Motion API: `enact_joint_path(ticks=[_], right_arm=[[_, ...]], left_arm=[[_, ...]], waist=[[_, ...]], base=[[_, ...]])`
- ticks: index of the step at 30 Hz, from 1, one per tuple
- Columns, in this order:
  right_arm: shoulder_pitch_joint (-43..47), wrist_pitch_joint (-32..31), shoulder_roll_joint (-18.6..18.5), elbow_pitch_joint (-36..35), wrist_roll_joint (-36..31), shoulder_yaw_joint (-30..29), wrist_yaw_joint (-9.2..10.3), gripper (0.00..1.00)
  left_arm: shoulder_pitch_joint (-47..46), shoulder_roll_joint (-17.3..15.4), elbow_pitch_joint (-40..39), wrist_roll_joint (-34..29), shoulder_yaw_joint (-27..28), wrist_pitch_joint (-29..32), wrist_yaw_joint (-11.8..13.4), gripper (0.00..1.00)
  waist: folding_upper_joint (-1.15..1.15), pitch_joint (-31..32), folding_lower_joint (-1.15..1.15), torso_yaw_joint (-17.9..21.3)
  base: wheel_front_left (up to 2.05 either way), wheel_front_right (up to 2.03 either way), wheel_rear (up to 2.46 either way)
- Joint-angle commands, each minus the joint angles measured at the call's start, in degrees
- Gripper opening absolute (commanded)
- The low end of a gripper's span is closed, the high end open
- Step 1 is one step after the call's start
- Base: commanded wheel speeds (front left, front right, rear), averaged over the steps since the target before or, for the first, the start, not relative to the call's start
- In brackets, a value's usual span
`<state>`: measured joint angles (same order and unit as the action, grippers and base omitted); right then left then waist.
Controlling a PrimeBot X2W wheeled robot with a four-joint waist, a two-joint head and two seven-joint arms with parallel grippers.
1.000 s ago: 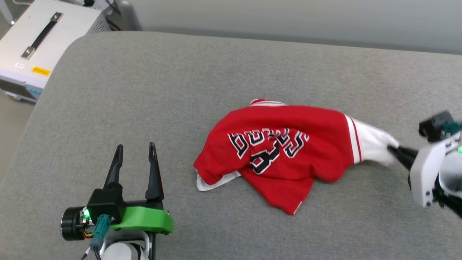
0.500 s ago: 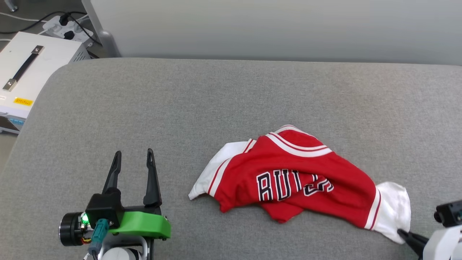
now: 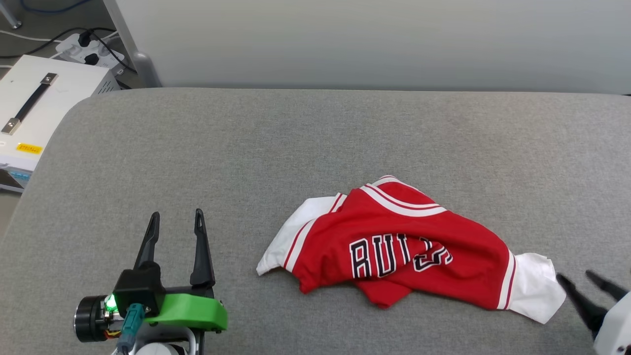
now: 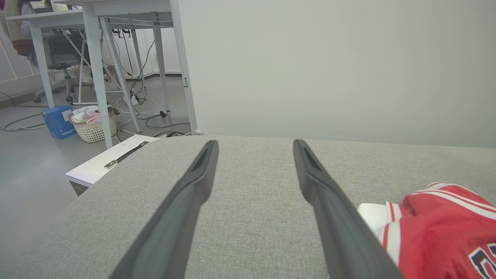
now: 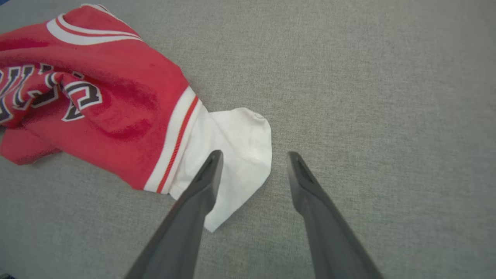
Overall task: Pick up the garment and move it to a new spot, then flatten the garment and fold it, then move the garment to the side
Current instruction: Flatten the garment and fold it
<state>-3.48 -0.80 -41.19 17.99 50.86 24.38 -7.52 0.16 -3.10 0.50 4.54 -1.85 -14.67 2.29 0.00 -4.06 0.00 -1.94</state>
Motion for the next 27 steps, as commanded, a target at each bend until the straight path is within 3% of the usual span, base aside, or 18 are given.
enact_joint_path(ticks=[1,7,11,21,27], right_arm=[[0.96,-0.14,-0.39,-1.69,-1.34,-2.13,0.03,1.00],[0.75,-5.13,-1.02,-12.04,-7.61,-12.66,0.03,1.00],[-1.89,-10.95,-1.55,-17.10,-10.30,-15.14,0.03,1.00],[-8.87,-30.67,-6.40,-16.53,-8.48,-7.08,0.03,1.00],[-12.40,-35.00,-6.67,-11.45,-7.83,-2.23,0.03,1.00]], left_arm=[[0.89,0.23,-0.21,-0.52,0.15,-0.33,-0.19,1.00],[0.60,0.23,-0.73,-0.48,-0.09,-0.33,0.09,1.00],[-0.08,0.23,-0.99,-0.46,-0.51,-0.33,0.20,1.00],[-2.87,0.23,-1.59,-0.73,-1.16,-0.33,0.14,1.00],[-4.25,0.23,-1.60,-0.53,-1.90,-0.33,0.31,1.00]], waist=[[0.00,-0.01,0.00,0.06],[0.00,-0.76,0.00,0.17],[0.00,-1.97,0.00,0.01],[0.00,-6.06,0.00,-1.24],[0.00,-8.58,0.00,-2.33]], base=[[0.00,0.00,0.00],[0.00,0.00,0.00],[0.00,0.00,0.00],[0.00,0.00,0.00],[0.00,0.00,0.00]])
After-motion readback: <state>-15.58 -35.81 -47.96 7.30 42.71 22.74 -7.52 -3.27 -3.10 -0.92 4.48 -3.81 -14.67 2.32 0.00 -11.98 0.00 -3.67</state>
